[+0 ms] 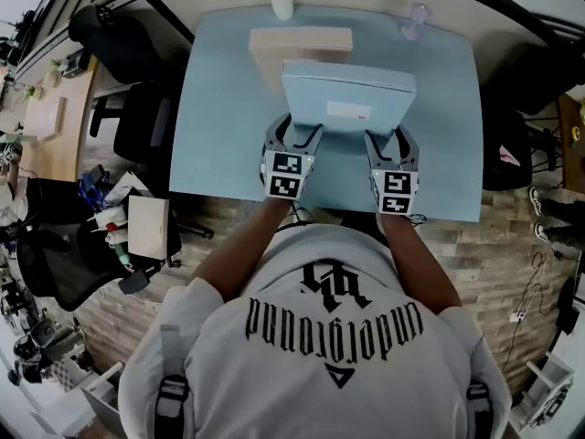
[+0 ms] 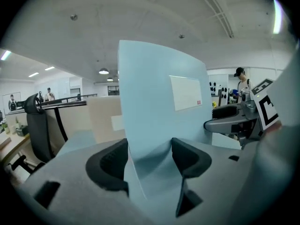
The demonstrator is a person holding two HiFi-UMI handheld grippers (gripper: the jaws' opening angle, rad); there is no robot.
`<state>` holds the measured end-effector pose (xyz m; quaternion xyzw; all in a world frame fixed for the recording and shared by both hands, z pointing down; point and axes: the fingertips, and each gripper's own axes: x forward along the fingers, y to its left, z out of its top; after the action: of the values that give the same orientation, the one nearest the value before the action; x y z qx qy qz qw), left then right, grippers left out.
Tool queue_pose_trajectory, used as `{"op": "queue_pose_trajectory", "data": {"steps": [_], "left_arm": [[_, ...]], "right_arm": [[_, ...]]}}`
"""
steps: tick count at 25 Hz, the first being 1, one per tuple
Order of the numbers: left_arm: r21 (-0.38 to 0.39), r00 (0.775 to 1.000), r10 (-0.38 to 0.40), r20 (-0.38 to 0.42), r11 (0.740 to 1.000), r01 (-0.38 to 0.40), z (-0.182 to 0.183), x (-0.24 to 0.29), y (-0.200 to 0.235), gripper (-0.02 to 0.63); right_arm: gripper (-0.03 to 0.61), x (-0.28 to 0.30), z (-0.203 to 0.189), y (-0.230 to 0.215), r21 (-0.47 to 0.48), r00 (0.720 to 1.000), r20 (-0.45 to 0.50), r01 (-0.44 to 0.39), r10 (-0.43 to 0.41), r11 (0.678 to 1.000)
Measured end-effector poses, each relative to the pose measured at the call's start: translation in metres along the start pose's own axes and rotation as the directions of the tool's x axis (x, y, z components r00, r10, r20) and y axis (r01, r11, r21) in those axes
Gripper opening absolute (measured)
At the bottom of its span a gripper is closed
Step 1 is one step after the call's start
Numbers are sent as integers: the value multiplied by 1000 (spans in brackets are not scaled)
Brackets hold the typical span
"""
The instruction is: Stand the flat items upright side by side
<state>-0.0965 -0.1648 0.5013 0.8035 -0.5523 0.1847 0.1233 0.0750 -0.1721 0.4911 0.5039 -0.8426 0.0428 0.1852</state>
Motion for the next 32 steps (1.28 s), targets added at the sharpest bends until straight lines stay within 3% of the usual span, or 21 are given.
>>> {"op": "queue_pose_trajectory", "data": {"steps": [5, 10, 17, 32], "left_arm": [[45, 996, 63, 56, 997, -66, 0, -51, 54, 296], [30, 994, 99, 47, 994, -101, -19, -68, 83, 295], [73, 993, 116, 20, 990, -117, -45, -38, 105, 267], [51, 991, 91, -94, 995, -87, -61, 57, 148, 273]], "right_arm": [[285, 6, 39, 67, -70, 997, 74, -4, 10, 998], [284, 18, 47, 99, -123, 997, 67, -23, 32, 992], [281, 61, 22, 100, -125, 999, 29, -12, 16, 992], [268, 155, -10, 76, -76, 996, -85, -47, 41, 996]]}}
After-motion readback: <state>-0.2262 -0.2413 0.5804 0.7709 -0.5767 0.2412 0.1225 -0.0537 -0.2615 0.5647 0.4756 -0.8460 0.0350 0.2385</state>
